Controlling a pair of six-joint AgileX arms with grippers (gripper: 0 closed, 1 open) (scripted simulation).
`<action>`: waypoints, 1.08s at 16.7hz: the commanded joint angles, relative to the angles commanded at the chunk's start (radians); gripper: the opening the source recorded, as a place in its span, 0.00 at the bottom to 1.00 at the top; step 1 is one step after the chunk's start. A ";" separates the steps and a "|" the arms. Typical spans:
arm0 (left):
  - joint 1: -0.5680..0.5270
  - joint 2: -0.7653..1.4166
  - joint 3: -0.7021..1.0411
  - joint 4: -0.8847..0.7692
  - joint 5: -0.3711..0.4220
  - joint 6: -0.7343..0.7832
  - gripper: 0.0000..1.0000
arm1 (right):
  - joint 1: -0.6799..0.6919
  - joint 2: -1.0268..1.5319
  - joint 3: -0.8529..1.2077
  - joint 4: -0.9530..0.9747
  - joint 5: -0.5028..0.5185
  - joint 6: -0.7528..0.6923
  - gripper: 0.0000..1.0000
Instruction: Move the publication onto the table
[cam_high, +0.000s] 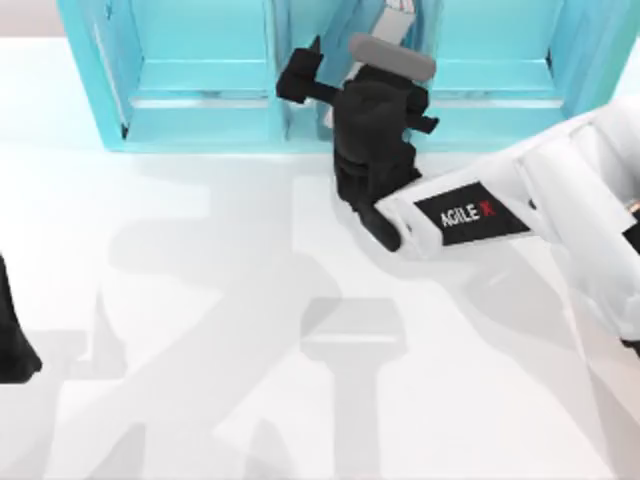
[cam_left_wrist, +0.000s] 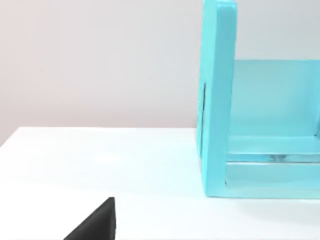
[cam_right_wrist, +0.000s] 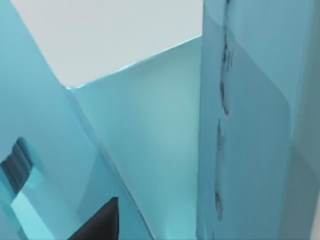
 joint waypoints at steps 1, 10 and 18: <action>0.000 0.000 0.000 0.000 0.000 0.000 1.00 | 0.000 0.000 0.000 0.000 0.000 0.000 1.00; 0.000 0.000 0.000 0.000 0.000 0.000 1.00 | 0.000 0.000 0.000 0.000 0.000 0.000 0.32; 0.000 0.000 0.000 0.000 0.000 0.000 1.00 | 0.000 0.000 0.000 0.000 0.000 0.000 0.00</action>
